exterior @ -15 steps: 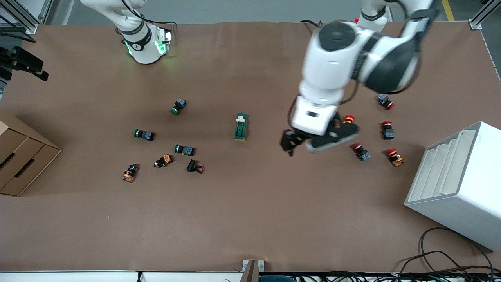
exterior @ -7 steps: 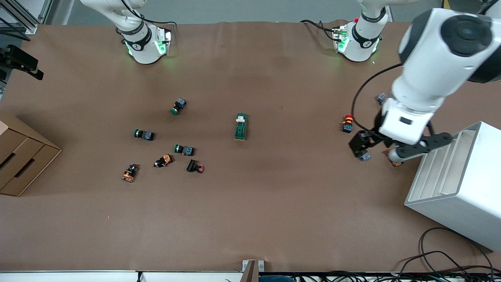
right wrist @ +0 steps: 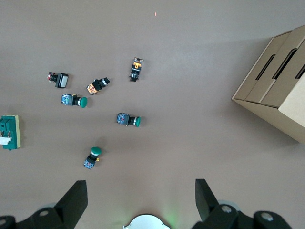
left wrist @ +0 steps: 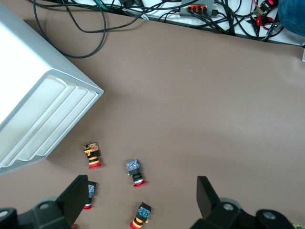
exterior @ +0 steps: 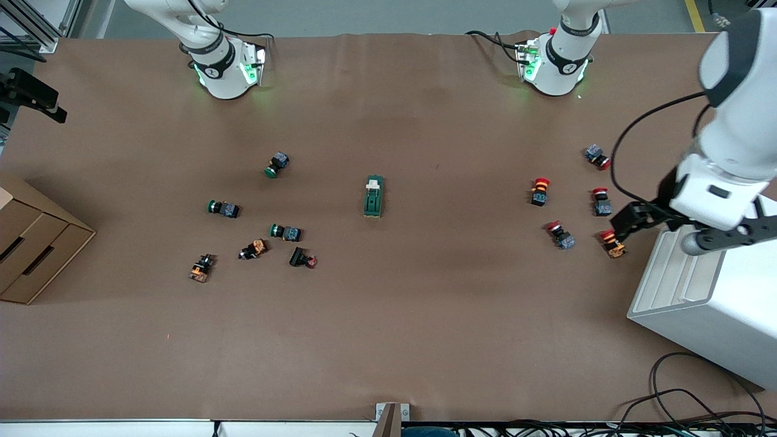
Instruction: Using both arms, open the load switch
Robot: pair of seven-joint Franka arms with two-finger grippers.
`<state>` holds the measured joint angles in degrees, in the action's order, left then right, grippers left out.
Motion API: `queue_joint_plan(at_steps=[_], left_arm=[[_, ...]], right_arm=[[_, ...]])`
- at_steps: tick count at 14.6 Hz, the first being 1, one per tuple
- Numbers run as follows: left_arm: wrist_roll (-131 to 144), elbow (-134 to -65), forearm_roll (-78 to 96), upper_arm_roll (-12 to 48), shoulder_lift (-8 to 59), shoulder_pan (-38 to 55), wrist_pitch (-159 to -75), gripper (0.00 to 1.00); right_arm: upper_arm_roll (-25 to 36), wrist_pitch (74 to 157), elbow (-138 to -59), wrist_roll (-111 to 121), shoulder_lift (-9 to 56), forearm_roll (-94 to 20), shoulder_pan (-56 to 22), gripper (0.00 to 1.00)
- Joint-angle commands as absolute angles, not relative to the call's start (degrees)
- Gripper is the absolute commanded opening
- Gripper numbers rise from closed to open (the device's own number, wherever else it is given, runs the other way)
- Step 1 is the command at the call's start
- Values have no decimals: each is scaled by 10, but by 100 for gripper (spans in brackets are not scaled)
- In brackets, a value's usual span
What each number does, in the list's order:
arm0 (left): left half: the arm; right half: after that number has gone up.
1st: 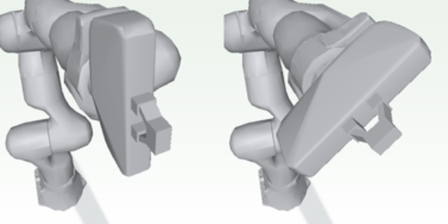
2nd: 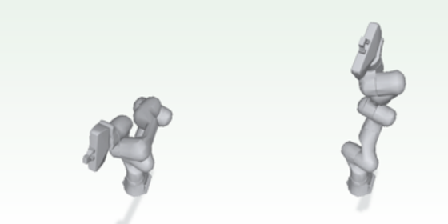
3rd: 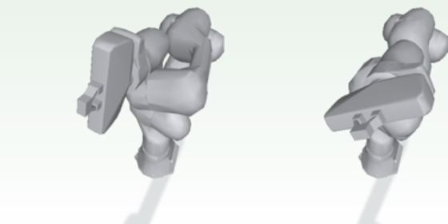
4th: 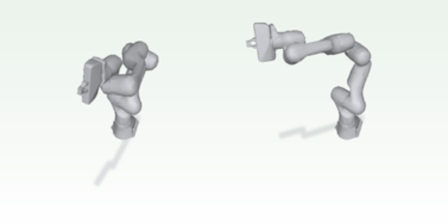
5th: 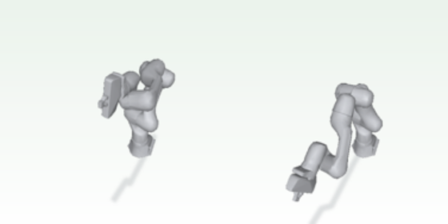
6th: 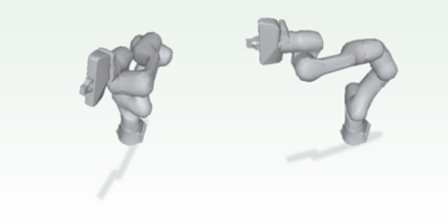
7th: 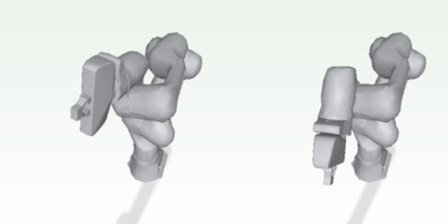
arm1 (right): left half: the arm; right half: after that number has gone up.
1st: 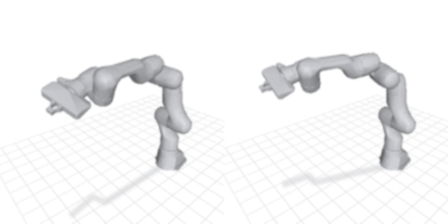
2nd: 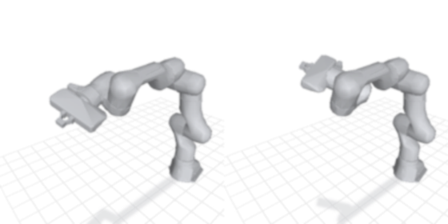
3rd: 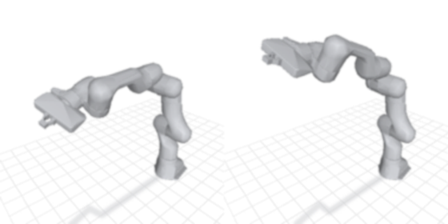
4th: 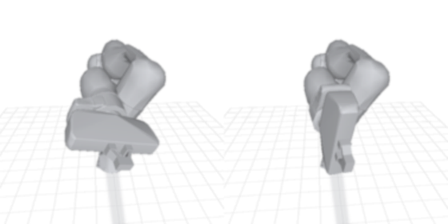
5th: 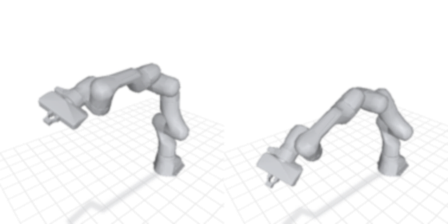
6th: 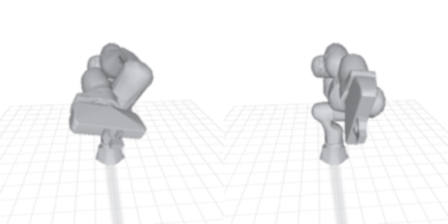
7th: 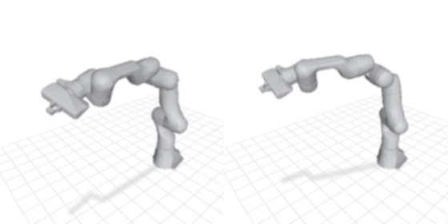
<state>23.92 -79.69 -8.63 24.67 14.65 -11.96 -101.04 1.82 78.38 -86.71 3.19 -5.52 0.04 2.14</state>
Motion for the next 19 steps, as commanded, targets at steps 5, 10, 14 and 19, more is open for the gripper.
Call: queue_joint_plan(at_steps=[5, 10, 14, 19], left_arm=[[213, -809, -35, 250, 132, -154, -982, 100], [165, -791, -37, 247, 132, -163, -937, 100], [124, -791, -27, 245, 120, -175, -905, 100], [119, -802, -4, 118, 58, -98, -828, 100]], right_arm=[[16, 778, -867, 42, -60, -9, 29, 100], [16, 774, -867, 42, -61, -9, 30, 100], [18, 779, -867, 40, -59, -13, 34, 100], [16, 780, -869, 40, -60, -14, 34, 100]])
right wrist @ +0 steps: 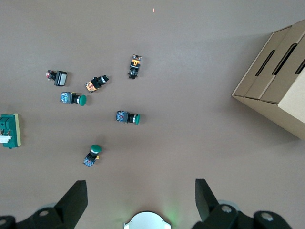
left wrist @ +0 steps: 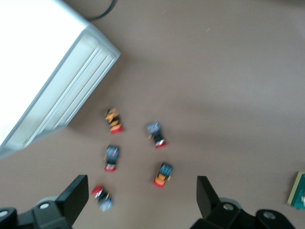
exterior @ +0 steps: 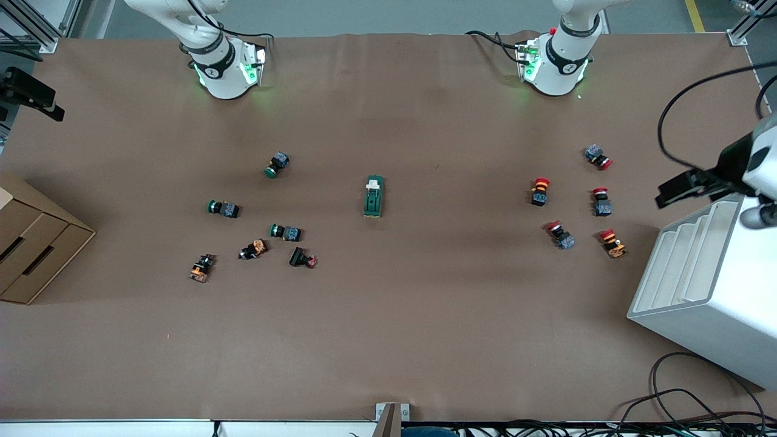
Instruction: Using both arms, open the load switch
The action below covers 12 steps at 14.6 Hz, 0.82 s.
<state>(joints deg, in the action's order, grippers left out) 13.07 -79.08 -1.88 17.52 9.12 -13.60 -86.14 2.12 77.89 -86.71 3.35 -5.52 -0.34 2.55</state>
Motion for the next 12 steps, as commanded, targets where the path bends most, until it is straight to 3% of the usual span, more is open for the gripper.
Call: queue_joint_plan(at_steps=[1, 5, 12], left_arm=[[117, -802, -4, 91, 49, -76, -817, 100], [33, -846, -4, 33, 6, -21, -804, 100], [28, -924, -2, 36, -61, -10, -810, 100]], right_arm=[[15, 780, -867, 40, -60, -14, 33, 100], [15, 780, -867, 40, -60, -14, 33, 100], [15, 780, -868, 42, -60, -14, 35, 100]])
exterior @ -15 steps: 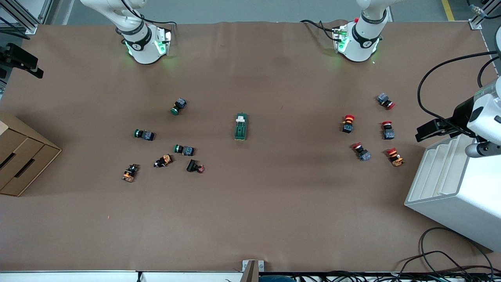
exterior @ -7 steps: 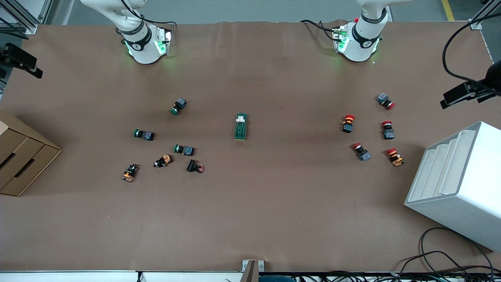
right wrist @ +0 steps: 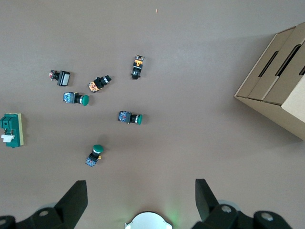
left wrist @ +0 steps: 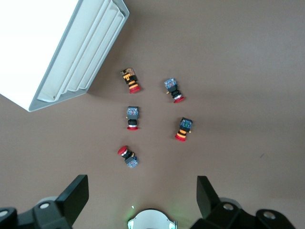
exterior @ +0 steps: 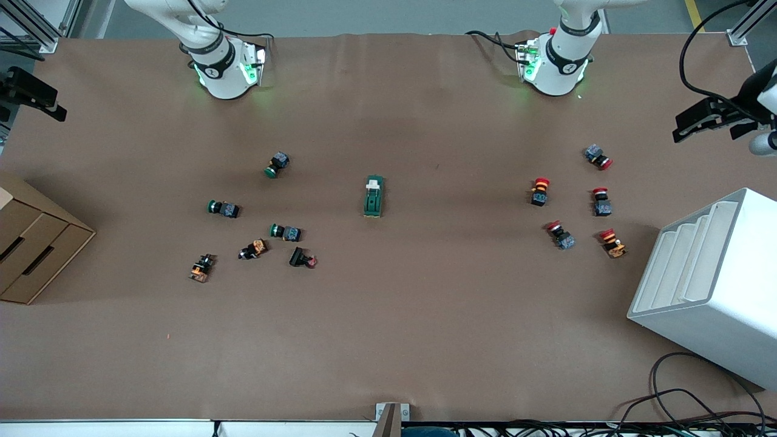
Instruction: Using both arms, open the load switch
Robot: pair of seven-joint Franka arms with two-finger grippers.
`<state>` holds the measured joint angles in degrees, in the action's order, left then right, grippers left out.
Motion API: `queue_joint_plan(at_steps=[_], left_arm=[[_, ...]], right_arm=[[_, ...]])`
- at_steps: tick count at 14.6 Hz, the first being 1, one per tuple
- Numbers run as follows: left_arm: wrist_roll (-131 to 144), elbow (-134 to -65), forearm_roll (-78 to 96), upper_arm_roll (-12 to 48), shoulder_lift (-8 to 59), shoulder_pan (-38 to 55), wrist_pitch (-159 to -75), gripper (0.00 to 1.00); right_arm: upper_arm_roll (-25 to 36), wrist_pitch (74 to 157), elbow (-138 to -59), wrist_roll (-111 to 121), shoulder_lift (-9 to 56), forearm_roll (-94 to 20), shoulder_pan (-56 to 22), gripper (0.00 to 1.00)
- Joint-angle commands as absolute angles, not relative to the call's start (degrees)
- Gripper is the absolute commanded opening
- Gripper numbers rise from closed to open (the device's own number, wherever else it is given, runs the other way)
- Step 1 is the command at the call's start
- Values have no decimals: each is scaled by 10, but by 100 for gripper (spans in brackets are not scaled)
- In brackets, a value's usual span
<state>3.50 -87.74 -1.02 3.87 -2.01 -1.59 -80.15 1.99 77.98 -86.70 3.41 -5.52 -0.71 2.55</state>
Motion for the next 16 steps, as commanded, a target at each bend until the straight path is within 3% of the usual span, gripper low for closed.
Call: queue_joint_plan(at_steps=[1, 7, 16], left_arm=[[29, -941, -2, 37, -74, -7, -820, 100], [73, -950, 16, 61, -82, -3, -835, 100], [64, -908, -6, 62, -50, -4, -832, 100]], right_arm=[[15, 780, -868, 41, -60, -14, 34, 100], [15, 780, -868, 42, -60, -14, 33, 100], [16, 778, -868, 44, -60, -13, 37, 100]])
